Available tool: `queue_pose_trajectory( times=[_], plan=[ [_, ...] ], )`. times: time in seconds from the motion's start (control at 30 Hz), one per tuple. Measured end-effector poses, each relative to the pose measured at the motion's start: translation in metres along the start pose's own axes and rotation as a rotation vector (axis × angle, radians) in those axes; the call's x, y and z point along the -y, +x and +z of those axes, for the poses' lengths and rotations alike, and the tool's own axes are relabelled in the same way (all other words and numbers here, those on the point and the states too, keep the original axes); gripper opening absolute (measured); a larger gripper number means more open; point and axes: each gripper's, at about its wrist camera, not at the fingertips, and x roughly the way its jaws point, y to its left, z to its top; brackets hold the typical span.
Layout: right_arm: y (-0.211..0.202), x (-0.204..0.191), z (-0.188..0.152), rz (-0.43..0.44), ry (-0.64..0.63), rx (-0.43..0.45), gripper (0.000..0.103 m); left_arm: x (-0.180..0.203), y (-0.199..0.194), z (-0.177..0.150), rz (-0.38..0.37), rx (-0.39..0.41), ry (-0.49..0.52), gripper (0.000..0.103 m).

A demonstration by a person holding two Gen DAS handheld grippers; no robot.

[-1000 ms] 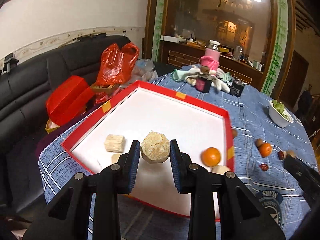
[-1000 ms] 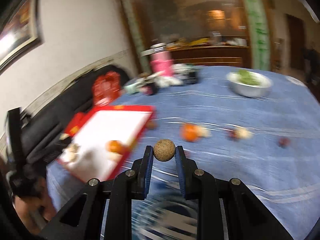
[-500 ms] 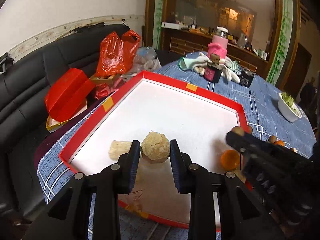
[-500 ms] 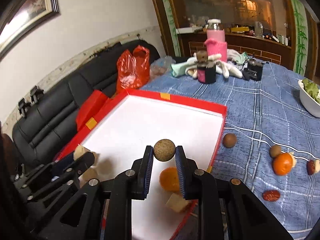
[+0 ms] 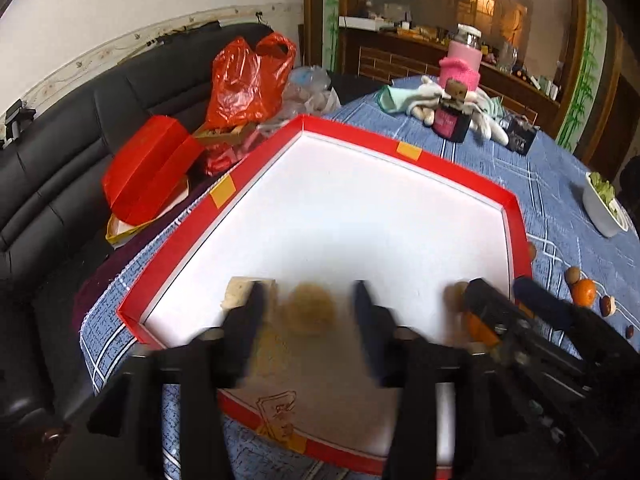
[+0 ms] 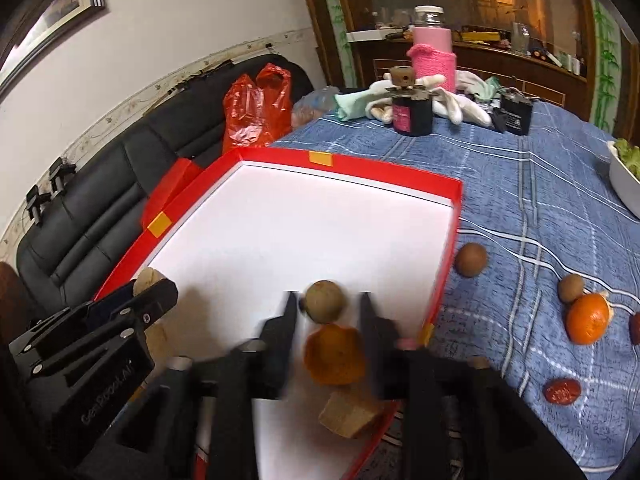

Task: Organize fruits
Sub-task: 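Open the left tool to drop the tan ball into the tray while the right tool drops the brown ball, then grasp a red date with the right tool while the left tool grasps another red date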

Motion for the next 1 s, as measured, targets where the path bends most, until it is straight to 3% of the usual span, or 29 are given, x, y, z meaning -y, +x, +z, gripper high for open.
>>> queue_pose_trajectory(
  times=[0.07, 0.23, 0.4, 0.53, 0.67, 0.77, 0.83, 1.0],
  plan=[
    [-0.011, 0.001, -0.001, -0.001, -0.001, 0.027, 0.055, -0.002, -0.004, -0.001, 0.017, 0.01, -0.01, 0.075],
    [-0.057, 0.011, -0.015, 0.004, 0.003, 0.112, 0.065, -0.008, -0.019, -0.007, 0.022, 0.056, -0.033, 0.076],
    [-0.107, 0.045, -0.05, -0.035, 0.022, 0.152, 0.066, -0.004, -0.039, -0.015, -0.037, 0.107, -0.09, 0.076],
    [-0.144, 0.1, -0.07, -0.14, 0.102, 0.182, 0.066, 0.017, -0.055, -0.023, -0.09, 0.146, -0.058, 0.076],
    [-0.171, 0.175, -0.079, -0.323, 0.235, 0.2, 0.066, 0.047, -0.064, -0.034, -0.14, 0.148, 0.021, 0.076],
    [-0.172, 0.235, -0.079, -0.441, 0.346, 0.166, 0.065, 0.067, -0.067, -0.041, -0.154, 0.141, 0.084, 0.076],
    [-0.164, 0.268, -0.076, -0.488, 0.405, 0.123, 0.056, 0.079, -0.07, -0.045, -0.161, 0.138, 0.124, 0.076],
    [-0.132, 0.302, -0.071, -0.481, 0.457, 0.0, 0.051, 0.104, -0.072, -0.049, -0.185, 0.121, 0.18, 0.076]
  ],
)
